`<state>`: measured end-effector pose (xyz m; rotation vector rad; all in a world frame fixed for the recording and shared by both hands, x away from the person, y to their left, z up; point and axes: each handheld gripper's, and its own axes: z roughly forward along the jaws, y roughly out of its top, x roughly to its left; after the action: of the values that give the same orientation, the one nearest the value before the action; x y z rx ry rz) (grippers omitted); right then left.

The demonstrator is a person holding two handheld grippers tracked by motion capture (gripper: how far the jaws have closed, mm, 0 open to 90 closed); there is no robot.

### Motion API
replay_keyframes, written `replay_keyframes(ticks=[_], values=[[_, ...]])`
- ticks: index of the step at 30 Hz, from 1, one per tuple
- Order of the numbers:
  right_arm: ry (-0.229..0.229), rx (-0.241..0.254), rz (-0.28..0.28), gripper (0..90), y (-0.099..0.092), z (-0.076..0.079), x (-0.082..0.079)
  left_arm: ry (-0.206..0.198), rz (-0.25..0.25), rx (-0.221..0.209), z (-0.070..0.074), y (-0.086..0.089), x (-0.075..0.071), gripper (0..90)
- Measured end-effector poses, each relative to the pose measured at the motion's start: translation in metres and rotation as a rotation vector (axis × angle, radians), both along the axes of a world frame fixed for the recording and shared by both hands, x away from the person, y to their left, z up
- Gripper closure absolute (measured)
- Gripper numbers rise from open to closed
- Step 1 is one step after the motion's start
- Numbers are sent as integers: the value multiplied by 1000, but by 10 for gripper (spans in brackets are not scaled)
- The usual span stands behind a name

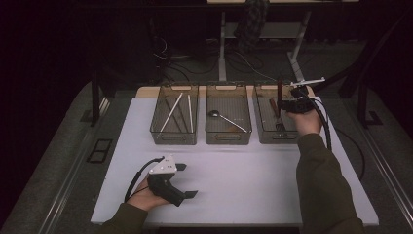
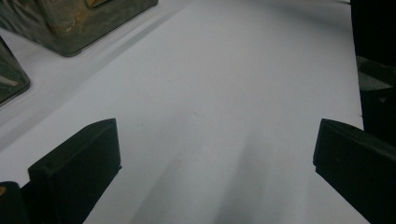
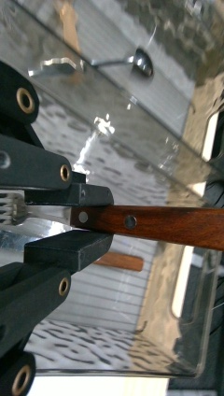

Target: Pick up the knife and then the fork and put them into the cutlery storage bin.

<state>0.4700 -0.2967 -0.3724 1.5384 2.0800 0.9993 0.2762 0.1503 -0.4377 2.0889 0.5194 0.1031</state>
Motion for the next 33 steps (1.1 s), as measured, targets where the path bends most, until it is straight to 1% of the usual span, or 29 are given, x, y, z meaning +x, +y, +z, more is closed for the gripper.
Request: replay_keyframes(ticks=[1, 2, 3, 6, 9, 10, 11, 14, 15, 17, 19, 21, 23, 27, 33], values=[[3, -3, -7, 750, 0, -2, 1, 1, 0, 0, 0, 0, 0, 0], [2, 0, -18, 712, 0, -4, 2, 2, 0, -1, 0, 0, 0, 0], [-4, 13, -22, 654, 0, -5, 2, 2, 0, -1, 0, 0, 0, 0], [-29, 20, -24, 564, 1, -2, 2, 2, -1, -1, 0, 0, 0, 0], [-45, 28, -22, 506, 0, 1, 0, 1, -1, -1, 0, 0, 0, 0], [-45, 40, -23, 481, -1, 2, -1, 1, -1, 0, 0, 0, 0, 0], [-45, 50, -21, 464, -2, 2, -2, 1, -1, 0, 0, 0, 0, 0], [-51, 54, -17, 414, -4, 5, -4, 3, 1, 1, 0, 0, 0, 0], [-53, 63, -8, 404, -4, 6, -5, 2, 1, 1, 0, 0, 0, 0], [-56, 77, 10, 357, -6, 8, -7, 1, 1, 2, 0, 0, 0, 0], [-65, 68, 24, 335, -5, 10, -10, 1, 2, 3, 0, 0, 0, 0], [-71, 83, 54, 300, -5, 12, -13, 2, 2, 4, -1, 0, 0, 0], [-75, 100, 72, 260, -5, 13, -16, 3, 4, 4, -1, 0, 1, 0], [-99, 80, 83, 190, -3, 14, -25, 2, 6, 6, -1, -1, 1, 0], [-109, 73, 87, 157, -5, 12, -41, 2, 12, 5, -1, 0, 2, 0]])
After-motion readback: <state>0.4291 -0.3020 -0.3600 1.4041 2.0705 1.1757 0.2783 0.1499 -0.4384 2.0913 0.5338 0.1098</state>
